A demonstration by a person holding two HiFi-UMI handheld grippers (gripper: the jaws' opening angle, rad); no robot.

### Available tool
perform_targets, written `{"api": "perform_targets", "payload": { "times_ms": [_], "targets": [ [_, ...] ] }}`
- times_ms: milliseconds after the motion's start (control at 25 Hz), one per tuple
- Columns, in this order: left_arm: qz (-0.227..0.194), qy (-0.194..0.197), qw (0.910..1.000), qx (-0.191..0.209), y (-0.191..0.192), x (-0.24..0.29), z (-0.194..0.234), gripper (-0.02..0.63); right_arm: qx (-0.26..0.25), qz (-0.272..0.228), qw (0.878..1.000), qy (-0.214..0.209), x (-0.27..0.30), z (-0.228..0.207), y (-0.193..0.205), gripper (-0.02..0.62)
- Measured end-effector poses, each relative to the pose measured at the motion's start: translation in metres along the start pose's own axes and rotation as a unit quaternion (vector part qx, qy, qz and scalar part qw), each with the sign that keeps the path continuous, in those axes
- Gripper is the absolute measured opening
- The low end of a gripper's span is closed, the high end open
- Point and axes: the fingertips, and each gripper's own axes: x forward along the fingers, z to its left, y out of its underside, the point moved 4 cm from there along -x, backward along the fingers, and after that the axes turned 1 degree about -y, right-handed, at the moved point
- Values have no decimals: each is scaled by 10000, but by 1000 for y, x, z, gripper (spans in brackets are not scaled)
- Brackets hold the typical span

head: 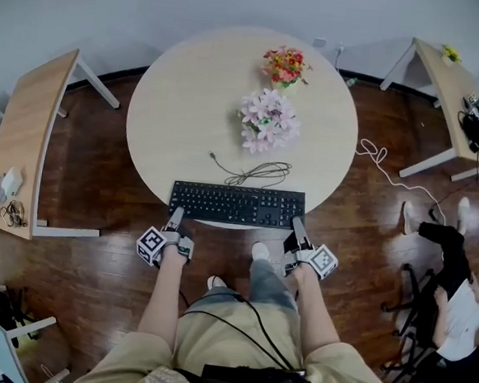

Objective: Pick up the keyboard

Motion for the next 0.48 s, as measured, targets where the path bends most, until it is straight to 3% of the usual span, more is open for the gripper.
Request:
{"api": "perform_targets", "payload": {
  "times_ms": [80, 200, 360, 480],
  "targets": [
    [-121, 461, 9988, 91, -7, -6, -28, 80, 256, -169, 9987, -399, 7, 26, -4, 115],
    [-226, 1112, 9933, 238, -22, -14, -77, 75, 113, -243, 9954, -922, 17, 66, -19, 115],
    [-394, 1936, 9786, 578, -45, -28, -154, 75, 17, -238, 9903, -1370, 35, 138, -43, 114],
    [-523, 2428, 9663, 672, -62, -46, -206, 75, -355, -87, 9868, -1577, 42, 200, -60, 118]
  ]
}}
